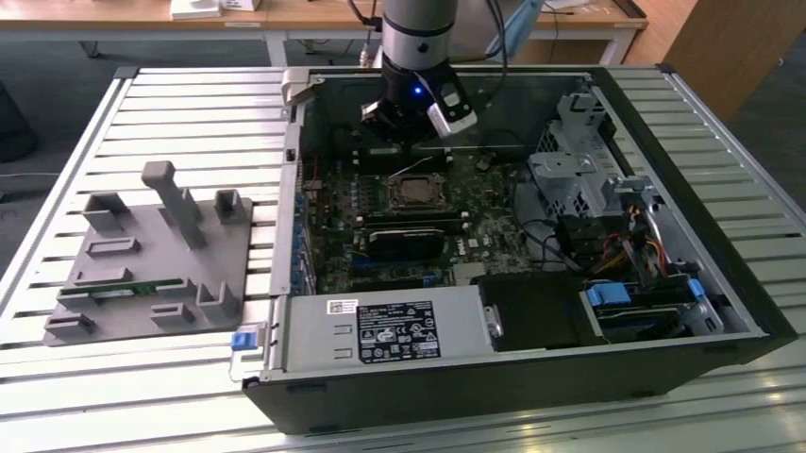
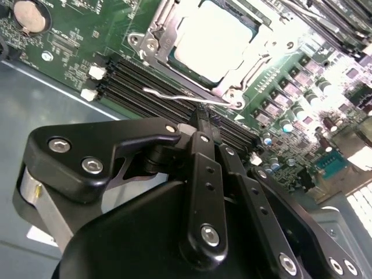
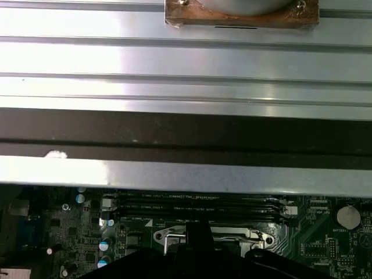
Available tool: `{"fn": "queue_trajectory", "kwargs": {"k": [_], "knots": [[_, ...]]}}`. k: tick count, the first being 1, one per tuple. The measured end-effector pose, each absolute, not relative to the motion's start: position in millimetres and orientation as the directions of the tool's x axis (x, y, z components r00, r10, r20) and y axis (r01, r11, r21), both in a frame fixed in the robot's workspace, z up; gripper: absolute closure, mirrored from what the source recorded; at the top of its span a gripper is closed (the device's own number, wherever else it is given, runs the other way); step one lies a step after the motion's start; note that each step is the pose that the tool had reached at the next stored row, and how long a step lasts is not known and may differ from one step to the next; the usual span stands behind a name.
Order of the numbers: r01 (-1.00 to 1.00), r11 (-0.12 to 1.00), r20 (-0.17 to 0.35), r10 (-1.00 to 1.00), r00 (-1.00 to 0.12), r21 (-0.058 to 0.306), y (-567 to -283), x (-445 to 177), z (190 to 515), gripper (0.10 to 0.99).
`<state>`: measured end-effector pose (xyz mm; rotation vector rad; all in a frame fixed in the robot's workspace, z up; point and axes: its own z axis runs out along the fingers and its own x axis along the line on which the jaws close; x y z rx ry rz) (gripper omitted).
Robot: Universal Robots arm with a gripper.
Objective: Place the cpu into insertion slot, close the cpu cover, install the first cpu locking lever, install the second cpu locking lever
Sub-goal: 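Install the first cpu locking lever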
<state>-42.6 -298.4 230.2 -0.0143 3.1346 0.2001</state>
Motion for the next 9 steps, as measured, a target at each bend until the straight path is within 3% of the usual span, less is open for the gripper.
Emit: {"fn": "queue_trajectory", "kwargs": {"k": [9], "knots": [[-0.009,0.992,-0.001,-0.009,-1.0,0.127,-298.4,-35.3,227.6,0.98]]}}
